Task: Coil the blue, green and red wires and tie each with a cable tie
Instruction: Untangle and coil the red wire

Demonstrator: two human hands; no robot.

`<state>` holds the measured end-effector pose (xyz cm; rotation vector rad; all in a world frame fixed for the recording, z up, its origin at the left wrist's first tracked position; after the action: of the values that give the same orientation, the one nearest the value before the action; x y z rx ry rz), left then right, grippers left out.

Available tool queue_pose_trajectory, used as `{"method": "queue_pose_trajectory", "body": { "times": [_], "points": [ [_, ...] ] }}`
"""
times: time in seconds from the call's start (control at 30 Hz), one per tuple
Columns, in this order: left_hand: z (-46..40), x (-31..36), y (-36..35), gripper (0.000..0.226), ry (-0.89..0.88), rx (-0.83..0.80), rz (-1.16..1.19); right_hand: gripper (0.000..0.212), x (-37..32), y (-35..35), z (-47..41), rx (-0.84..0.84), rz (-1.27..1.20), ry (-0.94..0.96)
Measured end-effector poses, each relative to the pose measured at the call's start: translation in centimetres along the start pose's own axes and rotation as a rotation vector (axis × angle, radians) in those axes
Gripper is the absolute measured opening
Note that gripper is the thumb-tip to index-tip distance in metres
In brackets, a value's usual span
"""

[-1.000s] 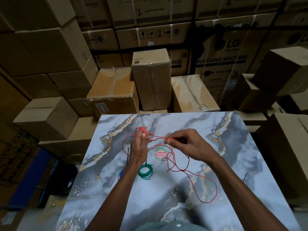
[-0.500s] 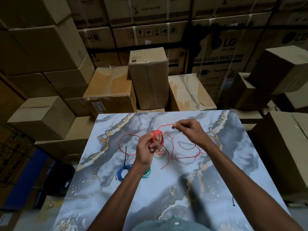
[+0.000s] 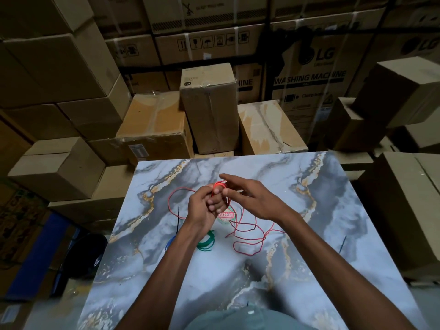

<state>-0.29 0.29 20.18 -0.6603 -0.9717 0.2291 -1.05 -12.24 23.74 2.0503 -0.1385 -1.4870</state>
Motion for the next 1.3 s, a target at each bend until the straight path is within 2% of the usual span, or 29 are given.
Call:
{"method": "queue_pose_trajectory", "body": {
  "times": [0.17, 0.43, 0.63, 0.77, 0.87, 1.03, 1.13, 1.2, 1.3],
  "points": [
    [0.1, -0.6, -0.1, 0.028, 0.026, 0.002, 0.084, 0.032, -0.1, 0.6, -0.1, 0.083, 0.013, 0.024],
    [-0.1, -1.0, -0.4, 0.026, 0.081, 0.058, -0.064, 0.025, 0.5, -0.2, 0.0, 0.003, 0.049, -0.055],
    [0.1, -0.2, -1.6, 0.037, 0.087, 0.041, -0.144, 0.016, 0.4, 0.0, 0.0, 0.026, -0.192, -0.093],
    [0.1, 0.3, -1.7, 0.028, 0.058, 0.044, -0.165, 0.012, 0.4, 0.9, -0.2, 0.015, -0.204, -0.089],
    [0.3, 0.1, -2.7, 0.031, 0.053, 0.014, -0.185, 0.004, 1.2, 1.7, 0.0, 0.025, -0.293, -0.121],
    [-0.3, 0.3, -2.9, 0.032, 0.008, 0.065, -0.209, 0.013, 1.8, 1.4, -0.4, 0.085, -0.526, -0.149],
    [-1.1, 0.5, -2.5, 0.032, -0.060, 0.124, -0.324, 0.019, 2.3, 2.4, -0.8, 0.118, -0.400, -0.126],
    [-1.2, 0.2, -2.1, 0.033, -0.082, 0.152, -0.387, 0.023, 2.4, 3.3, -1.0, 0.131, -0.171, -0.060],
    [-1.1, -0.3, -1.9, 0.035, -0.070, 0.154, -0.417, 0.016, 2.0, 3.9, -0.9, 0.151, 0.242, 0.045]
  ]
}}
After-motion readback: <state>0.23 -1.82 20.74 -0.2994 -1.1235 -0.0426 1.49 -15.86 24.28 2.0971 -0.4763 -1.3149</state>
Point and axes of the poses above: each hand's wrist, its own z-axis away from the middle knuckle, its own y-axis out of the back of the hand, x = y × z, the point moved 7 cm from there along -z, towards the middle knuckle, and after that the axes turned 10 degrees about y, right-handed, at the moved point
